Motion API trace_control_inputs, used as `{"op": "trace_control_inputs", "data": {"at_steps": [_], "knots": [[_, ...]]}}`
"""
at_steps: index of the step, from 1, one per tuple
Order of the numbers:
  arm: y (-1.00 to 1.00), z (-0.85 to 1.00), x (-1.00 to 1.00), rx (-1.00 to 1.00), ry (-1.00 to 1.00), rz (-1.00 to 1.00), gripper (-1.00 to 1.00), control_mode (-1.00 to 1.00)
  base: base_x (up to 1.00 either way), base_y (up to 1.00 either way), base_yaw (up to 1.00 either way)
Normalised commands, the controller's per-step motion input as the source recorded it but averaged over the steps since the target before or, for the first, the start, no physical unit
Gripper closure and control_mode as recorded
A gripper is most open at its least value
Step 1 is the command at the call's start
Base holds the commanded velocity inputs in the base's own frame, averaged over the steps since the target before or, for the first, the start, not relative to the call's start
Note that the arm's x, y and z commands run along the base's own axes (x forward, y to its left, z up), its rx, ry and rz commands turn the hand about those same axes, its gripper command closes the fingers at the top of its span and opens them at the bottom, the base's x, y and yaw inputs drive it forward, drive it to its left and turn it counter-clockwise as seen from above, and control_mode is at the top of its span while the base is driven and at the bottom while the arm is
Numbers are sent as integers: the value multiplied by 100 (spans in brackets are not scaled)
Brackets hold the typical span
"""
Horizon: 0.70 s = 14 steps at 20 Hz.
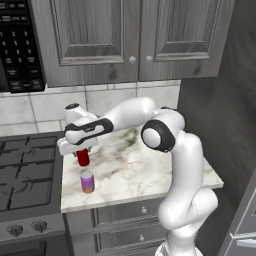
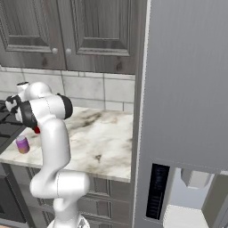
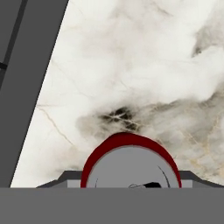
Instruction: Four empty soda cans are scattered around the kitchen. Gather all the cans and cluster them next to the stove for recycling.
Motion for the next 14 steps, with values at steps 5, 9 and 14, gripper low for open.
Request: {"op": "trace_control_inputs", "data": {"at_steps": [5,9,14], "knots": [[0,-37,0,0,0,0,100,-100,0,0,0],[0,-27,0,0,0,0,100,-100,0,0,0],[0,-24,0,0,0,0,-100,-100,0,0,0]]}}
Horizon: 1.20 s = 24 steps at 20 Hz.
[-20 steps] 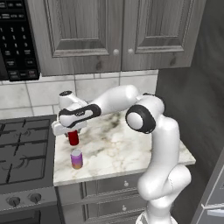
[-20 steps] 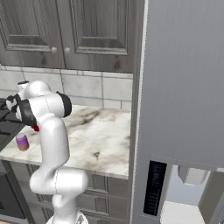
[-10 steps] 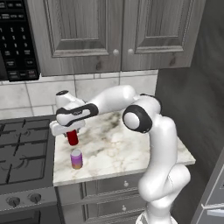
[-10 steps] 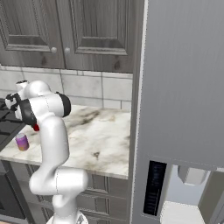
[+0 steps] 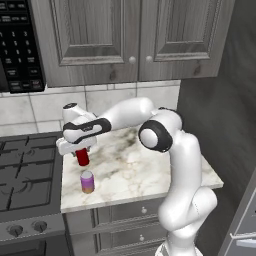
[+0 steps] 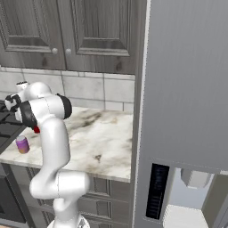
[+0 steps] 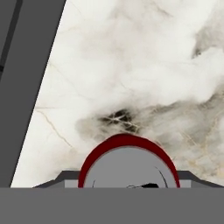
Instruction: Four empty soda cans are scattered around the kitchen. Gather all the cans and cluster them next to the stove for recycling.
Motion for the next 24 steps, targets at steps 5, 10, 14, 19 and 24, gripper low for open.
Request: {"op": "trace_control_inputs", "data": {"at_steps": [5,10,14,19,24], "knots": [[-3,-28,0,0,-5,0,-100,-100,0,0,0],[-8,-17,-12,0,-12,0,-100,-100,0,0,0],[-13,3,-19,0,-10,0,-100,-100,0,0,0],[-27,19,-18,6,-1,0,-100,-100,0,0,0],[-30,25,-6,6,0,0,-100,-100,0,0,0]]}}
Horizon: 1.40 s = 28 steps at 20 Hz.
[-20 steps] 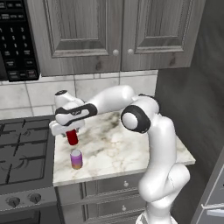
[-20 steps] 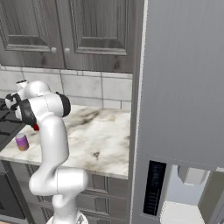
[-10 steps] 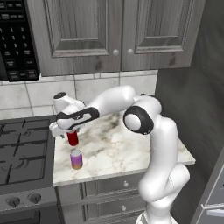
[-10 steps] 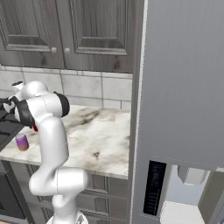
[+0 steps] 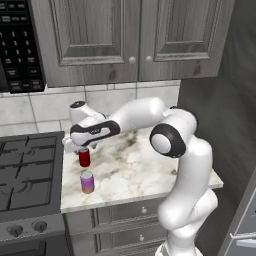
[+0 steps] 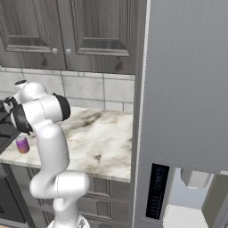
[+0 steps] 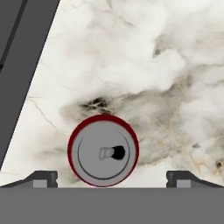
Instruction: Four empty soda cans are scattered around the kitchen. Gather all the cans and cluster them next to the stove for recycling.
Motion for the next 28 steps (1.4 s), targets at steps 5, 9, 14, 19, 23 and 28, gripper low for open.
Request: {"op": "trace_control_inputs", "data": {"at_steps": [5,9,14,19,23,28], "knots": [[-20,22,-4,2,-5,0,-100,-100,0,0,0],[-5,15,-31,0,-9,0,-100,-100,0,0,0],[-7,23,-37,1,-7,0,-100,-100,0,0,0],[-14,28,-36,3,-2,0,-100,-100,0,0,0],[-12,19,-41,6,0,0,-100,-100,0,0,0],[-7,3,-42,5,0,0,-100,-100,0,0,0]]}}
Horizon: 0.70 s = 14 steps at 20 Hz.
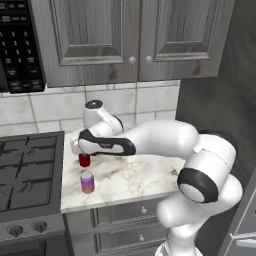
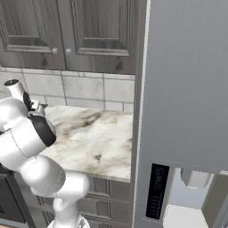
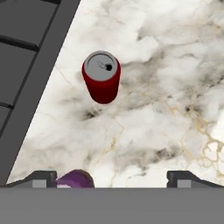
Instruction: Four empty soda cans are scattered around the kitchen. Gather all the cans and cluster them next to the stove for recycling.
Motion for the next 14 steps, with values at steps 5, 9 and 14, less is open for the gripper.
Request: {"op": "trace_control_inputs", "data": {"at_steps": [5,9,14], "knots": [[-3,2,-36,4,0,0,-100,-100,0,0,0],[0,0,-25,1,0,0,-100,-100,0,0,0],[2,6,-10,0,0,0,-100,-100,0,0,0]]}}
